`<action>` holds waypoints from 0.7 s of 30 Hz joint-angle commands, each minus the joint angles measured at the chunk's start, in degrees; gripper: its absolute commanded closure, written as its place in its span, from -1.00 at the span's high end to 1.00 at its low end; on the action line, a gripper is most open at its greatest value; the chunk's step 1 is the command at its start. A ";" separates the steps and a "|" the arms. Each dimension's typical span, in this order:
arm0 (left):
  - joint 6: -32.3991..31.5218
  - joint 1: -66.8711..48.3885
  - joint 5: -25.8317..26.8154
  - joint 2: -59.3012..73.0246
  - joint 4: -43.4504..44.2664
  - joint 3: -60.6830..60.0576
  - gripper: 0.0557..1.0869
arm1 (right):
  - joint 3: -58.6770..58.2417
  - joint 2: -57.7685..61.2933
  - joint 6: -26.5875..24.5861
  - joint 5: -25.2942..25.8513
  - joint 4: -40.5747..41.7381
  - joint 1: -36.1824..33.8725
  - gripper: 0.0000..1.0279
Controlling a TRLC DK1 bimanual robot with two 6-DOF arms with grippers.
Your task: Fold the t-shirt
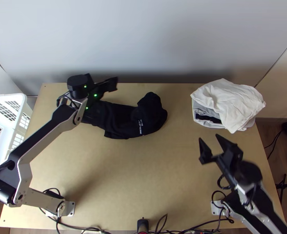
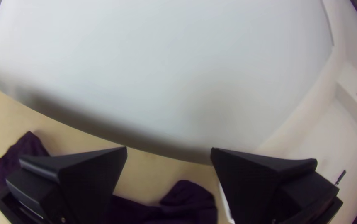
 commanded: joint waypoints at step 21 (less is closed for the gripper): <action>19.76 24.55 -5.72 13.83 -11.91 1.66 0.90 | 84.52 85.05 23.18 -27.19 -35.53 -5.40 0.88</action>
